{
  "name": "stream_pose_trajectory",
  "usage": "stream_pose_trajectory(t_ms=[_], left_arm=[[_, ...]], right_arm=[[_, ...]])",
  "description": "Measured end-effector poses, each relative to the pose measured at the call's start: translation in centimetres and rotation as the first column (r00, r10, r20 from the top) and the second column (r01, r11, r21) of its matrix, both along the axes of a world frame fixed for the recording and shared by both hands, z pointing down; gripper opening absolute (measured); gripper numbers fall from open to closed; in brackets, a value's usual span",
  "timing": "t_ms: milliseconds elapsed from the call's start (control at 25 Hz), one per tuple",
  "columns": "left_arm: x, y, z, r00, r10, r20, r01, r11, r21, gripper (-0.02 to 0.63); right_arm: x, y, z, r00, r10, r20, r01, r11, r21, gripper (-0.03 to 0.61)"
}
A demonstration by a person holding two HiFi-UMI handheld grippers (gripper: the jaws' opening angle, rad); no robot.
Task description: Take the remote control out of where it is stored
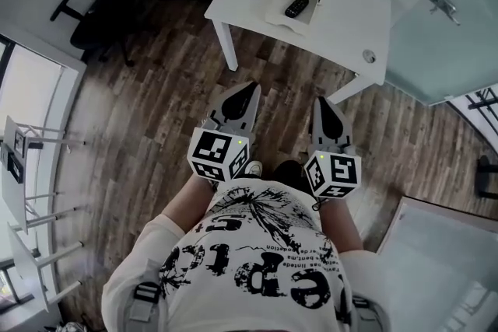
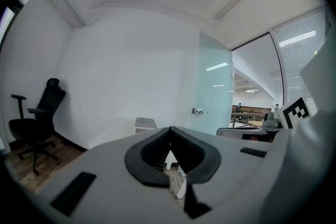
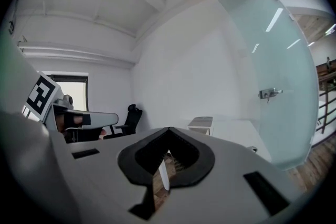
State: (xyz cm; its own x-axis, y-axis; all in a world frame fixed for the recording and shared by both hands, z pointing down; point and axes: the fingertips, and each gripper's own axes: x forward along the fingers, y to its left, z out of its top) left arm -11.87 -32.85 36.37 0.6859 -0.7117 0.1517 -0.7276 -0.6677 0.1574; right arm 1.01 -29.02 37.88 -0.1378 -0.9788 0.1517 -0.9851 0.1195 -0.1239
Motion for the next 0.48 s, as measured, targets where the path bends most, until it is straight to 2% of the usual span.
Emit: stream_pose_trajectory(t_ms=[160,480], left_arm=[[1.7,-3.2,1.3,1.000,0.002,0.004,-0.002,1.000,-0.026,0.009],[6.5,-12.4,1.3,0.996,-0.089,0.009,0.089,0.996,-0.018,0.009]], right_arm=[[1.7,-3.5,1.3,1.000,-0.001,0.006,0.001,1.000,-0.024,-0.002],[7.4,-13.6,1.2,0.998,-0.063,0.003,0.063,0.998,-0.011,0.000]])
